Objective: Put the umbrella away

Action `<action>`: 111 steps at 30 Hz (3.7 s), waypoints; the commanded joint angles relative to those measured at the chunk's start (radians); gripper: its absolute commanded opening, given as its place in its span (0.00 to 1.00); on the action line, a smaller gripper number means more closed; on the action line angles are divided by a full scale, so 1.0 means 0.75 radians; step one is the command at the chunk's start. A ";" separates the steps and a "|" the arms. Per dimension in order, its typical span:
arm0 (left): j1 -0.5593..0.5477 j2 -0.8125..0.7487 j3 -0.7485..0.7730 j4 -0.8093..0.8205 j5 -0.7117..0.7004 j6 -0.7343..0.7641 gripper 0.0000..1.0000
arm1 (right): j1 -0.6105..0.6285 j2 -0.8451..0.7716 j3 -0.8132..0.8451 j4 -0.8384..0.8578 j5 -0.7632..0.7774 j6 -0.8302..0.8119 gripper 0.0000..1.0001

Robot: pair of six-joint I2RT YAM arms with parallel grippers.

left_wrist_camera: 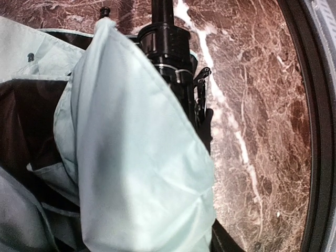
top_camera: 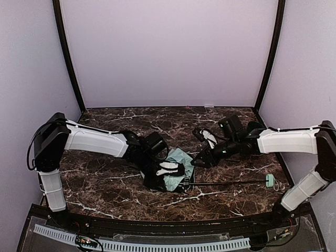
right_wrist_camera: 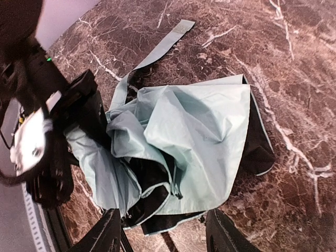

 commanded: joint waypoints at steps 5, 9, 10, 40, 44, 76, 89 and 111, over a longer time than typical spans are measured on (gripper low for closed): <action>0.093 0.158 0.027 -0.459 0.443 -0.061 0.15 | 0.337 -0.332 -0.349 0.460 0.438 -0.357 0.57; 0.098 0.215 0.049 -0.502 0.485 -0.057 0.14 | 0.493 -0.316 -0.390 0.589 0.554 -0.506 0.59; 0.098 0.222 0.054 -0.508 0.487 -0.056 0.14 | 0.521 -0.291 -0.382 0.613 0.568 -0.525 0.60; 0.100 0.264 0.056 -0.522 0.451 -0.091 0.13 | 0.792 0.375 -0.036 0.416 1.033 -0.622 0.66; 0.100 0.263 0.063 -0.531 0.455 -0.085 0.14 | 0.793 0.395 -0.029 0.382 1.036 -0.583 0.37; -0.120 -0.818 -0.665 0.690 -0.394 -0.034 0.73 | 0.308 0.605 0.170 0.131 -0.150 -0.023 0.12; -0.249 -0.412 -0.456 0.560 -0.558 0.225 0.78 | 0.242 0.761 0.295 0.018 -0.361 0.018 0.13; -0.247 -0.552 -0.620 0.679 -0.412 0.224 0.79 | 0.226 0.743 0.299 -0.027 -0.327 0.017 0.13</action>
